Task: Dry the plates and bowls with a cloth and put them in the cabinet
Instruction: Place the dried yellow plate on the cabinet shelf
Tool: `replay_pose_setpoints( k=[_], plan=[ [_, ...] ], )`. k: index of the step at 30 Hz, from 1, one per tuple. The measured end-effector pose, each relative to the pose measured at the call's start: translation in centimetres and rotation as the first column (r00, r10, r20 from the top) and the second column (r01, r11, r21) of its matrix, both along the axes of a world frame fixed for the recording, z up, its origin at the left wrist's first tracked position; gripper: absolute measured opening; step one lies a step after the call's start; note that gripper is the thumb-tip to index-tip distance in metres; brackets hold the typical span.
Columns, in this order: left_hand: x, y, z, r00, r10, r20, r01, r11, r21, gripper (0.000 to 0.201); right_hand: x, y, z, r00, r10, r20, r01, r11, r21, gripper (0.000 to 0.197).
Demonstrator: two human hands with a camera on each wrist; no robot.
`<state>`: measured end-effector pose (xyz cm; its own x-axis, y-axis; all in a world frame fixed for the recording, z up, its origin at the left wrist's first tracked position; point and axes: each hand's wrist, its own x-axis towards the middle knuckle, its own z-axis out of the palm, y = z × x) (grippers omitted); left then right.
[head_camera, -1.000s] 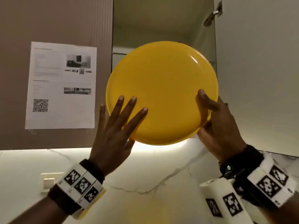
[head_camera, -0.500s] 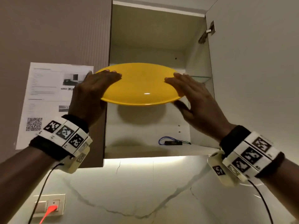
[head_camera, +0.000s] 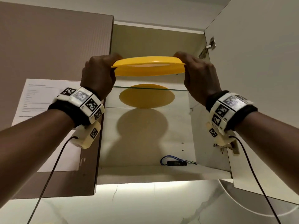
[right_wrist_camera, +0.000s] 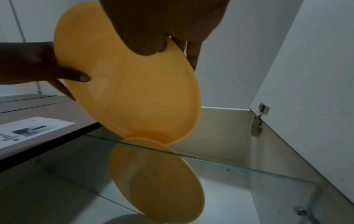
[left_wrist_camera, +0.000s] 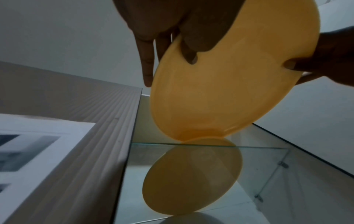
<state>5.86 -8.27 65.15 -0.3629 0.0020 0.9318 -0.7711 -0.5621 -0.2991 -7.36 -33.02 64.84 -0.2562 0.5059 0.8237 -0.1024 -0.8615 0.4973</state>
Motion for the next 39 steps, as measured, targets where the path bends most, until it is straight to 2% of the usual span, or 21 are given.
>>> replay_pose_setpoints(
  k=[6,11,13,15,18,21,27,31,35,37,39],
  plan=[
    [2.6,-2.0,2.5,0.980,0.099,-0.171,-0.094,0.995,0.040,0.010,2.8,-1.7,1.4,0.990,0.067,-0.124,-0.053,0.992,0.110,0.026],
    [3.7,-3.6,3.6,0.957,0.158,-0.243,-0.162,0.987,0.004,0.017,5.1,-3.2,2.6,0.976,0.039,-0.213,0.005,0.979,0.203,0.026],
    [3.7,-4.1,3.3,0.966,0.138,-0.218,-0.142,0.990,-0.003,0.035,6.0,-3.6,3.7,0.970,0.017,-0.244,0.062,0.949,0.310,0.029],
    [3.7,-4.8,2.5,0.984,0.117,-0.132,-0.114,0.993,0.030,0.049,6.8,-3.9,4.7,0.952,0.024,-0.304,0.102,0.914,0.392,0.035],
    [3.9,-6.1,1.2,0.990,0.144,-0.002,-0.143,0.982,0.126,0.058,8.2,-4.3,6.2,0.905,0.063,-0.420,0.139,0.890,0.434,0.037],
    [4.5,-7.0,0.8,0.985,0.170,0.020,-0.170,0.968,0.182,0.063,9.6,-4.8,7.0,0.868,0.110,-0.484,0.157,0.864,0.478,0.033],
    [6.6,-8.1,1.0,0.950,0.290,-0.116,-0.248,0.925,0.286,0.071,12.2,-5.5,6.1,0.777,0.192,-0.599,0.143,0.873,0.466,0.042],
    [7.7,-9.0,1.2,0.911,0.360,-0.201,-0.275,0.894,0.353,0.084,13.0,-5.5,6.2,0.797,0.230,-0.559,0.098,0.863,0.495,0.049],
    [8.1,-9.8,1.6,0.856,0.423,-0.297,-0.301,0.875,0.379,0.085,13.1,-4.9,5.6,0.841,0.235,-0.487,-0.011,0.908,0.419,0.056],
    [8.1,-10.3,1.7,0.839,0.420,-0.345,-0.279,0.878,0.389,0.086,13.5,-5.0,4.9,0.846,0.184,-0.500,0.013,0.931,0.364,0.056],
    [8.1,-10.7,1.8,0.821,0.430,-0.377,-0.275,0.875,0.399,0.089,14.1,-5.2,4.4,0.825,0.106,-0.555,0.105,0.936,0.335,0.061]
  ],
)
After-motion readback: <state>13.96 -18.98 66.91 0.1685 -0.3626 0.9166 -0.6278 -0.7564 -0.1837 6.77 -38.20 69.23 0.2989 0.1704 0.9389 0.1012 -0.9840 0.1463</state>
